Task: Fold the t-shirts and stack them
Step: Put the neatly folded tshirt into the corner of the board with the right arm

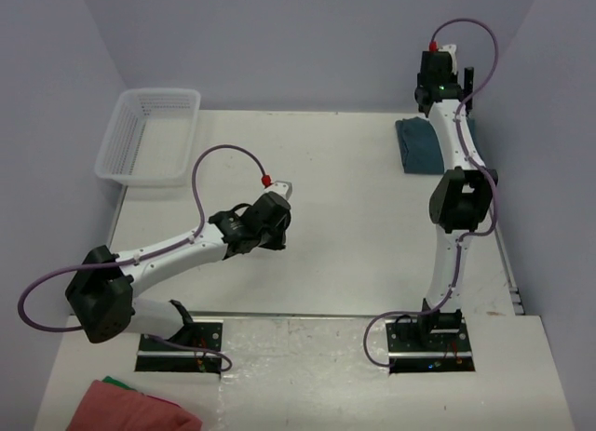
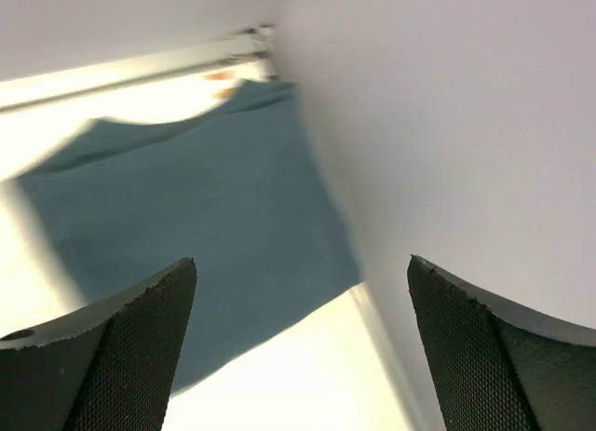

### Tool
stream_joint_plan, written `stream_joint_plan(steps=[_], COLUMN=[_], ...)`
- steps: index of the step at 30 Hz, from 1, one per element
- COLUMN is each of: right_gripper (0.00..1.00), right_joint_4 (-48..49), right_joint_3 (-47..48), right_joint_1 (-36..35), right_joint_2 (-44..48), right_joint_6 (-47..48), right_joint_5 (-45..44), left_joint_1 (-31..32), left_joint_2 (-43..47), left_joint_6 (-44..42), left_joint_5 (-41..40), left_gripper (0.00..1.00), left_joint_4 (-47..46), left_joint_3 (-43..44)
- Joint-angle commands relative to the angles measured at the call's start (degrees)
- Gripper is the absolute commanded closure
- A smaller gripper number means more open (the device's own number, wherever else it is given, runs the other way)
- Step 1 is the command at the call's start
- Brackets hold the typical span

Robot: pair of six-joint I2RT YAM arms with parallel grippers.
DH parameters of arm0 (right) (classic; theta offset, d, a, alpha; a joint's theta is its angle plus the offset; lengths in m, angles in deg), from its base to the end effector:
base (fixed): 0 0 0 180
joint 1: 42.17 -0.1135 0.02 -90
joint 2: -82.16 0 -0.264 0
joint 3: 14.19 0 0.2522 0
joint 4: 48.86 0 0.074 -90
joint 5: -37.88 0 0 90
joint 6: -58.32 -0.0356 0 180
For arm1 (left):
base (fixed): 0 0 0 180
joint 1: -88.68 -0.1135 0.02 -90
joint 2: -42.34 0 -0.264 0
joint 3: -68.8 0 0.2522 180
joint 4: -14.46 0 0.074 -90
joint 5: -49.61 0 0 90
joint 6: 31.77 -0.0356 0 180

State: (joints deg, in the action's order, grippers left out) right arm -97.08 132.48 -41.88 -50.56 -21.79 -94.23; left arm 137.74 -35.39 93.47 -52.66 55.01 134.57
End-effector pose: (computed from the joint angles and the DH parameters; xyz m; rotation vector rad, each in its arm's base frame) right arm 0.5267 -0.0265 0.3117 0.2479 2.1092 -0.8956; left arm 0.1871 -0.2042 0.2329 0.2097 2.4861 -0.3691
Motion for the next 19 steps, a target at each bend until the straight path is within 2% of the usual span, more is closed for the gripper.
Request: stream_joint_plan(steps=[1,2,3,5,6,7,9,14,18,19], right_gripper=[0.07,0.2,0.33,0.34,0.3,0.13,0.01,0.01,0.01,0.01], right_joint_4=[-9.73,-11.84,-11.77,-7.76,-5.99,-3.45,0.7,7.19,9.85,9.85], right_joint_3=[-2.2,-4.91,-7.28,-17.52,-21.68,-25.9,-35.66,-51.12,-57.92,-58.63], right_joint_1=[-4.68,-5.65,-6.09,-7.4,-8.46,-9.6,-14.6,-22.95,-24.37,-24.99], right_joint_2=[11.16,15.0,17.13,24.4,26.97,29.69,36.29,45.26,52.73,53.79], right_joint_6=[-13.37,-18.71,-20.59,-24.02,-24.48,-24.74,-24.49,-24.3,-26.94,-27.72], right_joint_5=[11.12,16.04,28.62,39.86,42.87,44.73,43.95,38.95,41.13,39.4], left_joint_1=[1.48,1.91,2.61,3.5,4.2,5.51,6.4,7.28,7.28,7.28], left_joint_2=[1.71,1.88,1.88,2.76,3.11,3.55,5.57,12.59,17.87,19.88], left_joint_6=[3.16,3.51,4.12,4.22,4.04,4.22,4.66,5.01,5.1,5.1], left_joint_5=[-4.86,-6.61,-7.32,-9.51,-10.92,-12.32,-14.88,-19.27,-22.17,-22.62], left_gripper=[0.74,0.74,0.74,0.74,0.74,0.74,0.74,0.72,0.69,0.67], left_joint_4=[2.48,2.74,3.18,3.01,2.75,2.75,2.57,1.69,2.48,2.57], left_joint_3=[3.44,3.71,4.06,4.07,3.89,3.45,2.66,-1.2,-3.66,-4.02])
